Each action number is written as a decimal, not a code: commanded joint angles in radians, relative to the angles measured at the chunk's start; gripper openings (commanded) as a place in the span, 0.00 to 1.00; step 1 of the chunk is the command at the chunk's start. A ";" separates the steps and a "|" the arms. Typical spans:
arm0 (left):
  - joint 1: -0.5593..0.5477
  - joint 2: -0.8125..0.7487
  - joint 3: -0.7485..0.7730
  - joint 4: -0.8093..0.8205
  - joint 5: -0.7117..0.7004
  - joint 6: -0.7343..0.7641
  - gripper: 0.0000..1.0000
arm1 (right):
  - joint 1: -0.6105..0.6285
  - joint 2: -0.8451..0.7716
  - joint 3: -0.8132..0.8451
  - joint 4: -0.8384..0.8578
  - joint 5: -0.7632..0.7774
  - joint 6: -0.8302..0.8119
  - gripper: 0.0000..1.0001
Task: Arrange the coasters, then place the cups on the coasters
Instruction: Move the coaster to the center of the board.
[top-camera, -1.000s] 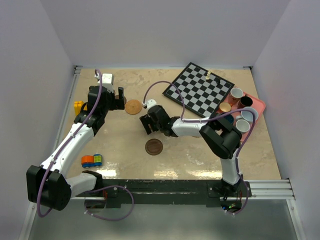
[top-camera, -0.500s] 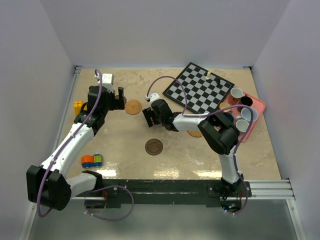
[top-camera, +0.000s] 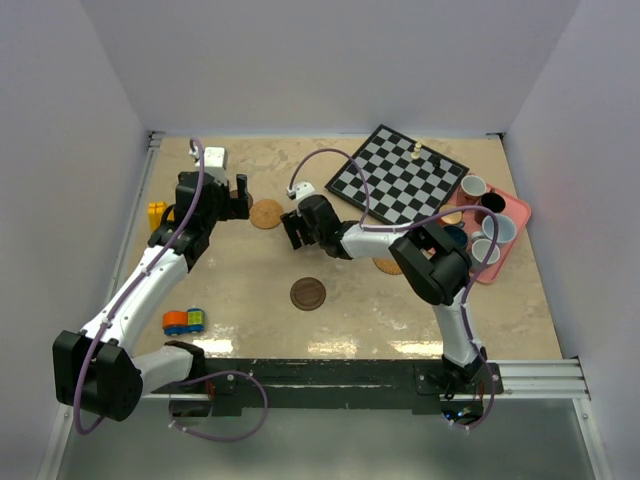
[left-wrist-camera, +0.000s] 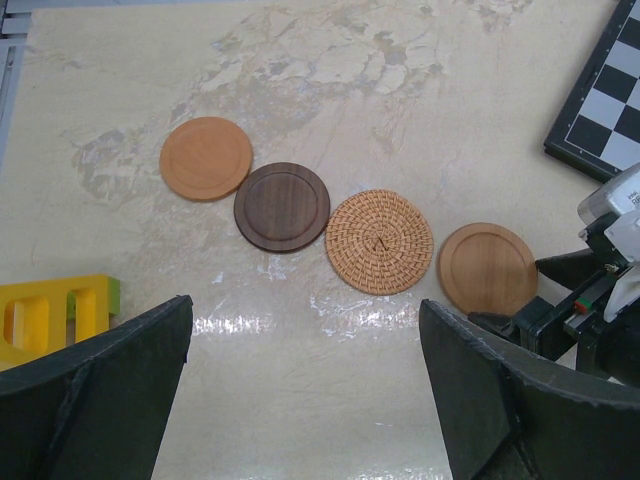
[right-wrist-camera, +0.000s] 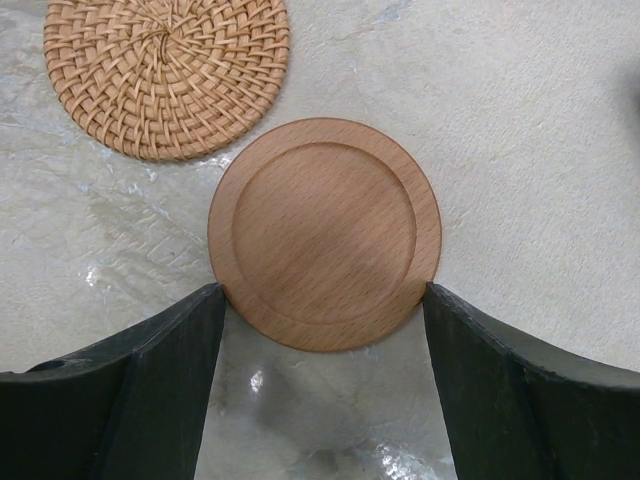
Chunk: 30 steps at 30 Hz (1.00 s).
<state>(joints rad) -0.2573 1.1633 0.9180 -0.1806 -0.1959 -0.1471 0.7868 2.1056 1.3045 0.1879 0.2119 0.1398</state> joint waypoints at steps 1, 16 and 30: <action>0.007 -0.010 0.002 0.036 -0.014 -0.002 1.00 | -0.006 0.059 0.018 -0.067 -0.037 -0.005 0.79; 0.007 -0.011 0.001 0.038 -0.011 0.000 1.00 | -0.006 0.068 0.030 -0.070 -0.040 -0.006 0.79; 0.007 -0.008 0.001 0.038 -0.008 0.000 1.00 | -0.006 0.062 0.035 -0.076 -0.034 -0.002 0.86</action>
<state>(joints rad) -0.2573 1.1633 0.9180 -0.1806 -0.1955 -0.1467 0.7841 2.1277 1.3350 0.1875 0.2058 0.1368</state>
